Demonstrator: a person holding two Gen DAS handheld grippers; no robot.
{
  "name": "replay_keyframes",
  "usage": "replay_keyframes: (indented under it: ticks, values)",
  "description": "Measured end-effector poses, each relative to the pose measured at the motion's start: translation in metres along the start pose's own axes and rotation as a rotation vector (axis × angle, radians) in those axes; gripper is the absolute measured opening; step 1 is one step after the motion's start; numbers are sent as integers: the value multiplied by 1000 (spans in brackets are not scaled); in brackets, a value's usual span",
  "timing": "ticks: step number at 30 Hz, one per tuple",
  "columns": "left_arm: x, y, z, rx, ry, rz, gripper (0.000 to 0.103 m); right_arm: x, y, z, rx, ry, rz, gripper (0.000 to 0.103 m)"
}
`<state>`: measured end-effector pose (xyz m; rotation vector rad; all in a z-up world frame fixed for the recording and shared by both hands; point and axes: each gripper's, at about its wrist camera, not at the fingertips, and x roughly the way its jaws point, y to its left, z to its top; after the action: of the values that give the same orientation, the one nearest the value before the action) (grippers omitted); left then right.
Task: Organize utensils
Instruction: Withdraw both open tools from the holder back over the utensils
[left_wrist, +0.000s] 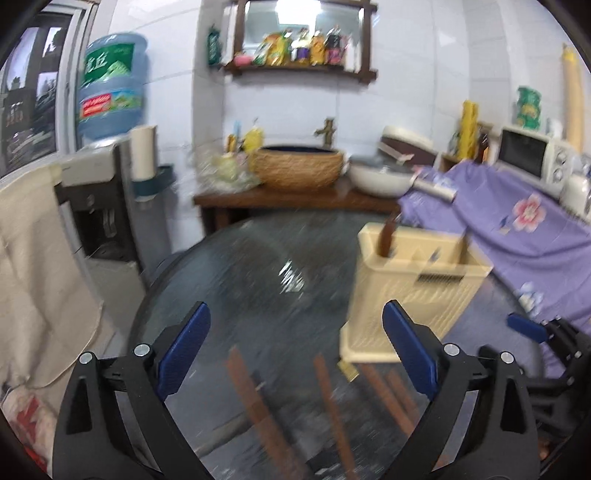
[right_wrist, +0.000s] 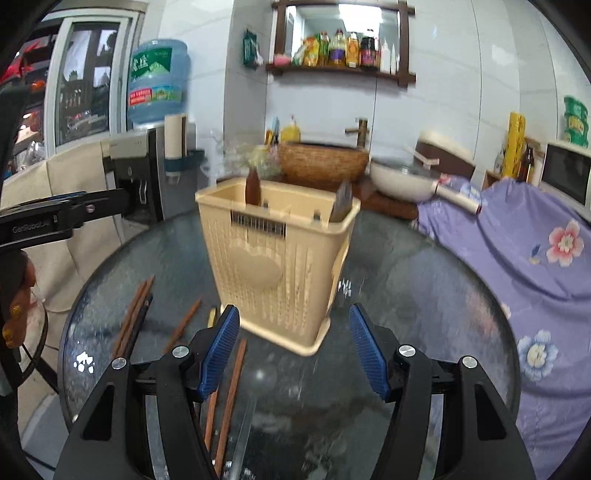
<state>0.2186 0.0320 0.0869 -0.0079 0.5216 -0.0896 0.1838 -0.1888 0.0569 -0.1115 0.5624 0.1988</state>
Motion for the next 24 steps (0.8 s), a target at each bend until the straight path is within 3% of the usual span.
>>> replay_keyframes:
  ticks: [5, 8, 10, 12, 20, 24]
  values:
    - [13, 31, -41, -31, 114, 57, 90, 18, 4, -22, 21, 113, 7, 60]
    - [22, 44, -61, -62, 179, 58, 75, 24, 9, -30, 6, 146, 8, 60]
    - [29, 49, -72, -75, 228, 48, 59, 29, 12, -35, 2, 171, 12, 60]
    - [36, 50, -81, -69, 266, 40, 53, 34, 13, -39, 8, 195, 21, 60]
    - [56, 42, -95, -37, 326, 42, 31, 51, 12, -52, 43, 282, 43, 55]
    - [63, 41, -95, -37, 340, 34, 29, 54, 14, -54, 33, 302, 40, 52]
